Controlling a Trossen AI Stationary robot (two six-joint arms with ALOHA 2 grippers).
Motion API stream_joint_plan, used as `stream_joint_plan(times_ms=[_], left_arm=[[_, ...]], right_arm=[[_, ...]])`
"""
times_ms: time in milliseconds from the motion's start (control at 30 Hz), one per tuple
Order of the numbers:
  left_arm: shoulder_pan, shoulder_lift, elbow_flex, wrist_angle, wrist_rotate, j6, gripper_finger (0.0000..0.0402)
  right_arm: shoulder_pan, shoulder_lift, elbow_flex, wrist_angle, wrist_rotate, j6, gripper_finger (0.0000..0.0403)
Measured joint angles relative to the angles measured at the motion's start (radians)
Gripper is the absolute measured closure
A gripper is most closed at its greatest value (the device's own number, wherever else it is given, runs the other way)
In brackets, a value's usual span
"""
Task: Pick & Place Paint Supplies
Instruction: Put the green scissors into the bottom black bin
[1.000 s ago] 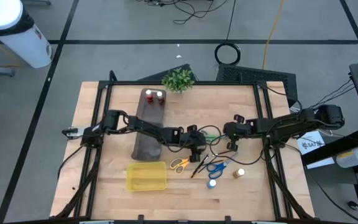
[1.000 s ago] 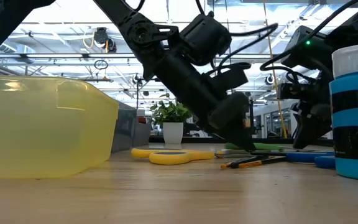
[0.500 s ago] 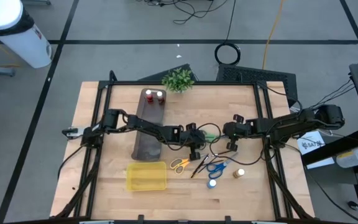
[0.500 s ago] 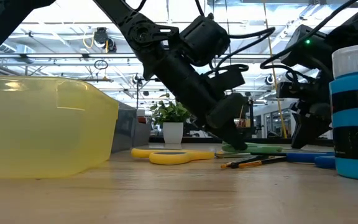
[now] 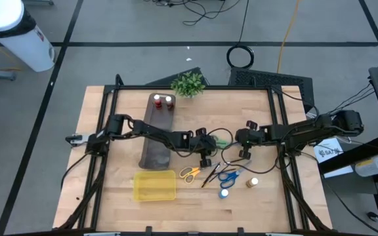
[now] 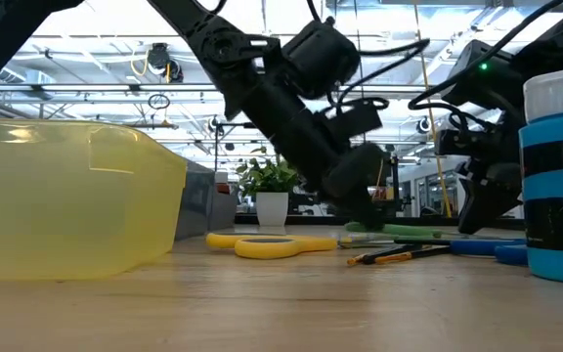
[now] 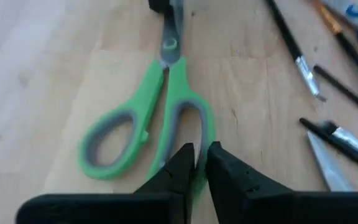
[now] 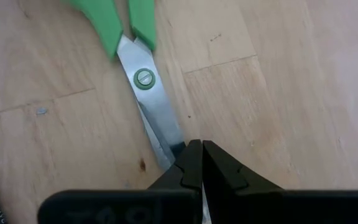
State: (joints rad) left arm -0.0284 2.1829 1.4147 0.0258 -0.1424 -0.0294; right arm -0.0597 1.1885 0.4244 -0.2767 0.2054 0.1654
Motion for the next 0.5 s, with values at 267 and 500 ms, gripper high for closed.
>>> stream_joint_plan(times_ms=[267,500], left_arm=[[-0.016,-0.055,0.001,0.007,0.058,-0.005,0.0346],[-0.035,-0.042,0.001,-0.066,0.075,0.047,0.0345]], right_arm=[[-0.038,0.06,0.002,0.007,-0.035,0.01,0.0403],[-0.055,0.101,0.002,0.038,-0.054,0.006,0.0403]])
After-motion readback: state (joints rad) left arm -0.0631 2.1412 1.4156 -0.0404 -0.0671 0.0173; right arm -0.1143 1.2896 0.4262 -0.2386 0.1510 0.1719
